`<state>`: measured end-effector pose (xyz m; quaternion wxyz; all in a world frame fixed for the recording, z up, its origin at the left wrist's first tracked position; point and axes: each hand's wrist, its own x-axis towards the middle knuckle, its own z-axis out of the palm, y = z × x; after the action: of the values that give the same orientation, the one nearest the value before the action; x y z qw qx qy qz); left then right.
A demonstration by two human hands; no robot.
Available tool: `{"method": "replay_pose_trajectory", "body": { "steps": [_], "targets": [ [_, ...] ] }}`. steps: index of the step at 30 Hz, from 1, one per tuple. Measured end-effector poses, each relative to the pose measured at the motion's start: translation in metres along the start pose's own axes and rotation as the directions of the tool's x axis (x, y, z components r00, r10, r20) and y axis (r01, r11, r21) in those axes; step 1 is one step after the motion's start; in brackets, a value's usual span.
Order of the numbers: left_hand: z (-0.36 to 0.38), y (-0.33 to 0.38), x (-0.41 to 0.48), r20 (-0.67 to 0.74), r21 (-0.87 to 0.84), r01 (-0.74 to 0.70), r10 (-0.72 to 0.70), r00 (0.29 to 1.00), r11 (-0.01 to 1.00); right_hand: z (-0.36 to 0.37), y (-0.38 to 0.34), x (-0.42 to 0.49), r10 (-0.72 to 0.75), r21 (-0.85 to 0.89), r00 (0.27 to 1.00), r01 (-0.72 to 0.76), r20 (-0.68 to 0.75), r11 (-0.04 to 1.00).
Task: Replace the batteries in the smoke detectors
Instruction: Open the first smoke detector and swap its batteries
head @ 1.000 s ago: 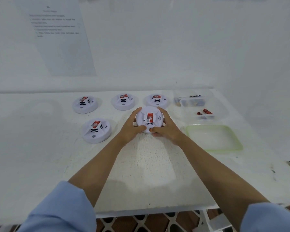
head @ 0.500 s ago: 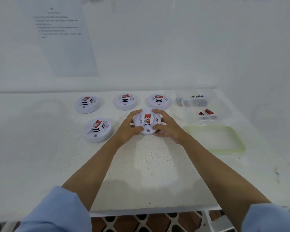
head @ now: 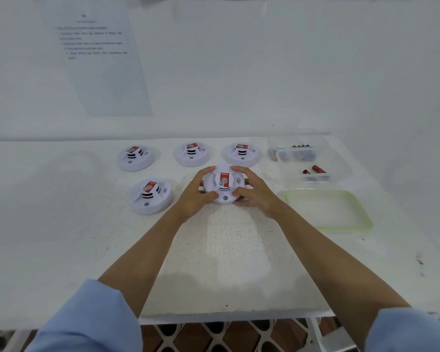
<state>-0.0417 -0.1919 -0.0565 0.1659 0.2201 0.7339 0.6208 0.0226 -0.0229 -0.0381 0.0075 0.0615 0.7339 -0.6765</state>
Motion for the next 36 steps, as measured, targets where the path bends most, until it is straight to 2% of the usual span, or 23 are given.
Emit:
{"method": "replay_pose_trajectory", "body": {
  "steps": [36],
  "targets": [
    [0.0009,0.0031,-0.0025,0.014,0.040,-0.004,0.003,1.000,0.999,0.0030,0.0005,-0.0022,0.013,-0.002,1.000,-0.013,-0.016,1.000]
  ]
}}
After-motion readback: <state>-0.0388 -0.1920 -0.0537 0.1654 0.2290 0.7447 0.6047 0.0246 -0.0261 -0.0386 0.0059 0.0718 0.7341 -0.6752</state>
